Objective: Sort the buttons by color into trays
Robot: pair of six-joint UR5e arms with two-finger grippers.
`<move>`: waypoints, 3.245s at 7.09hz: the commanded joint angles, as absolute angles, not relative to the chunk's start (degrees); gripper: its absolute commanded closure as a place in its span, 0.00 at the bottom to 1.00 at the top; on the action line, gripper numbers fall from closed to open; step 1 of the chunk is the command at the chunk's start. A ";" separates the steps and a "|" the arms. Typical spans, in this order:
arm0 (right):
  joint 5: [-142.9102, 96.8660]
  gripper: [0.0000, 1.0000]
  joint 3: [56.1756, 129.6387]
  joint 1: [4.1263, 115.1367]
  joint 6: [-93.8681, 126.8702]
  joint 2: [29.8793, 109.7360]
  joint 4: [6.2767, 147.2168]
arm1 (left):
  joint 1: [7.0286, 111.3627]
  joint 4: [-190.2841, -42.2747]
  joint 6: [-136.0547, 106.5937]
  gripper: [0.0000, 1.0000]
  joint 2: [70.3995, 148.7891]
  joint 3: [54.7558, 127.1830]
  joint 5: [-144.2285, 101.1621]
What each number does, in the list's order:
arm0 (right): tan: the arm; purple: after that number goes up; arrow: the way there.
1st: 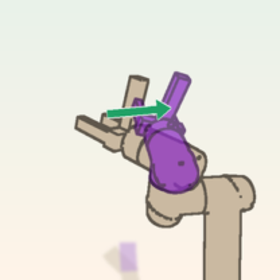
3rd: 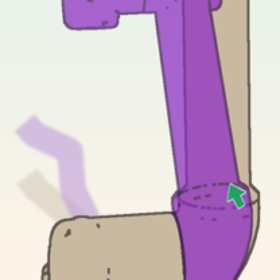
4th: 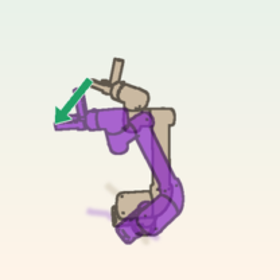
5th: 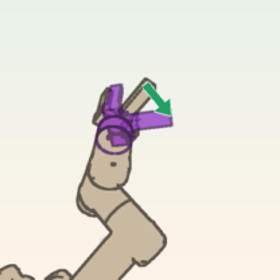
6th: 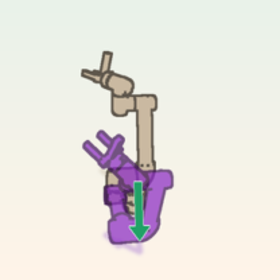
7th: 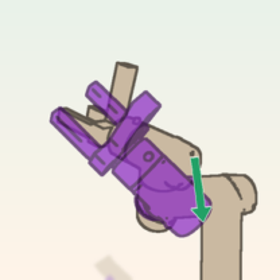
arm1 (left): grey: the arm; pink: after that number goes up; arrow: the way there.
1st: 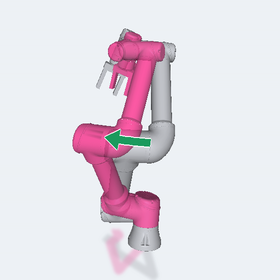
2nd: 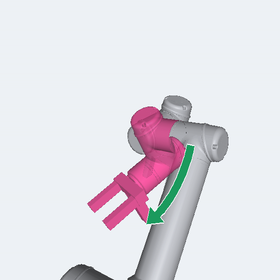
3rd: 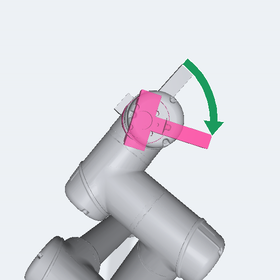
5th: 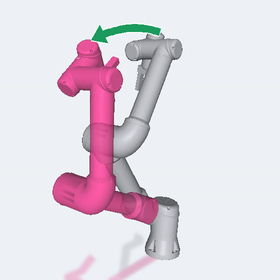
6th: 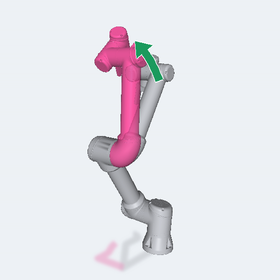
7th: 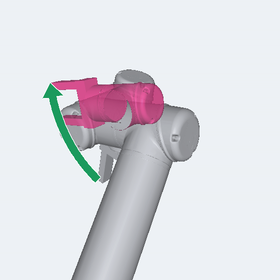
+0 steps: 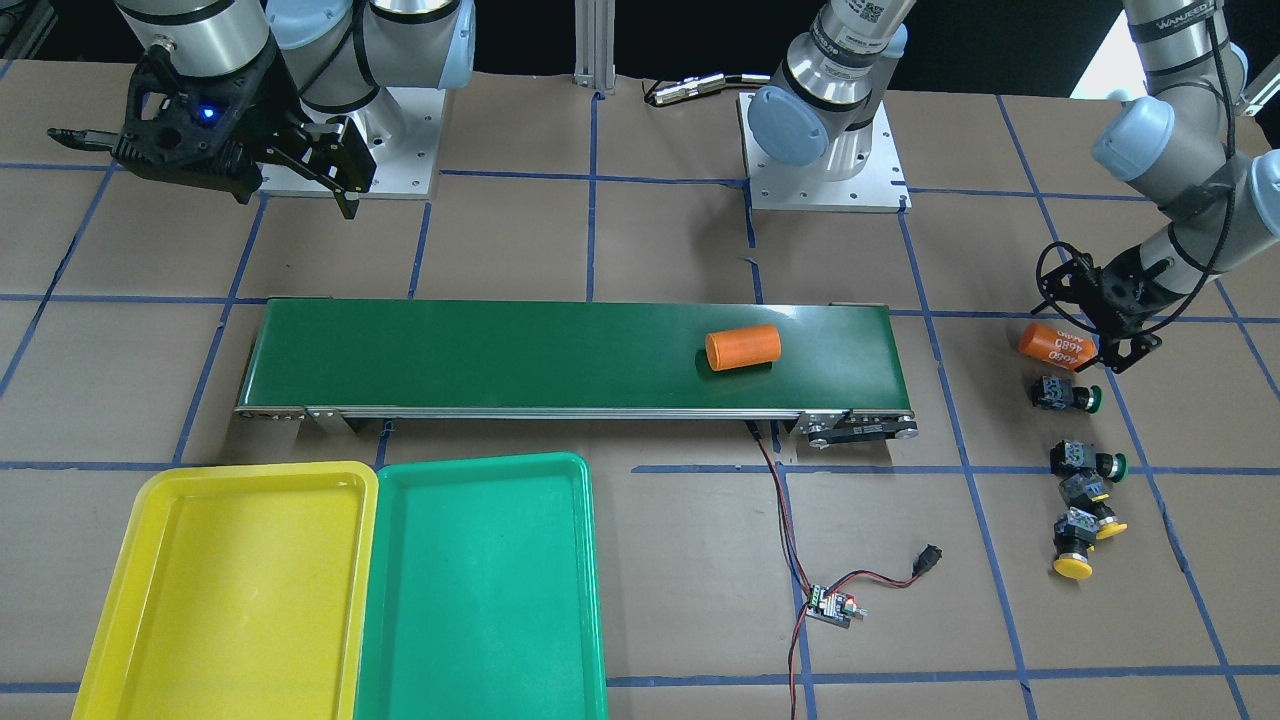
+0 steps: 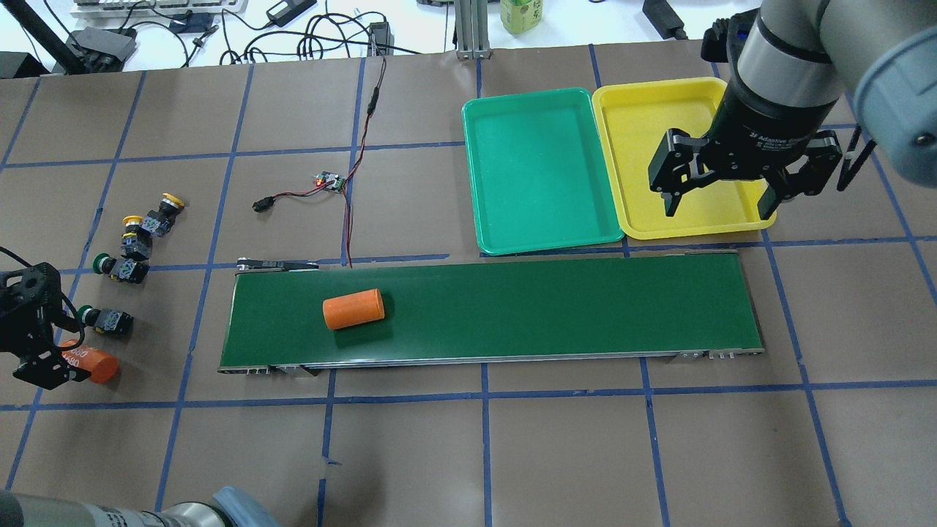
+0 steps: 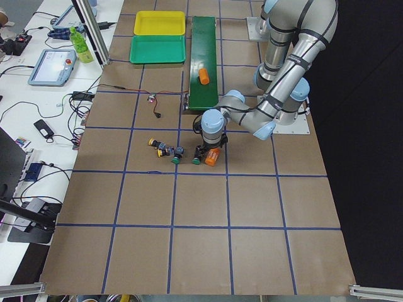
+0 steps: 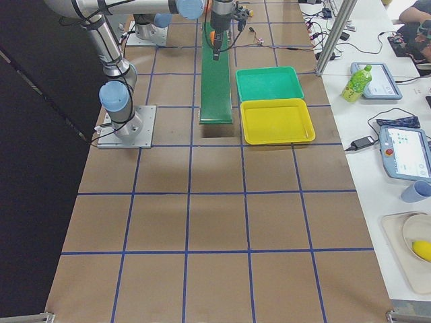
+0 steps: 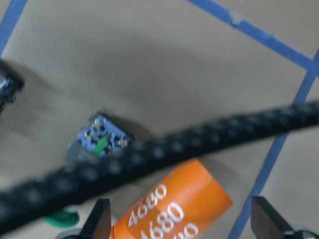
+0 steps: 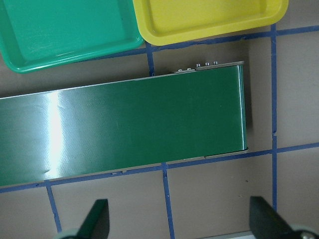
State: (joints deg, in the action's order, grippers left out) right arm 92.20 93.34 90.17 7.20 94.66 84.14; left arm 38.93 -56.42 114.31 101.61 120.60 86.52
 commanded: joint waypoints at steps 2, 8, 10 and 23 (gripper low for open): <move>92.20 0.00 93.34 90.18 7.21 94.66 84.20 | 36.92 -56.43 114.70 0.00 102.39 121.38 87.44; 92.20 0.00 93.34 90.09 7.21 94.66 84.29 | 37.00 -52.82 113.82 0.99 105.38 120.94 90.70; 92.11 0.00 93.34 90.18 7.21 94.66 84.46 | 37.79 -53.52 109.89 1.00 103.11 120.94 90.53; 92.03 0.00 94.22 90.35 7.91 94.75 86.13 | 76.56 -54.58 94.04 0.00 88.16 125.52 85.43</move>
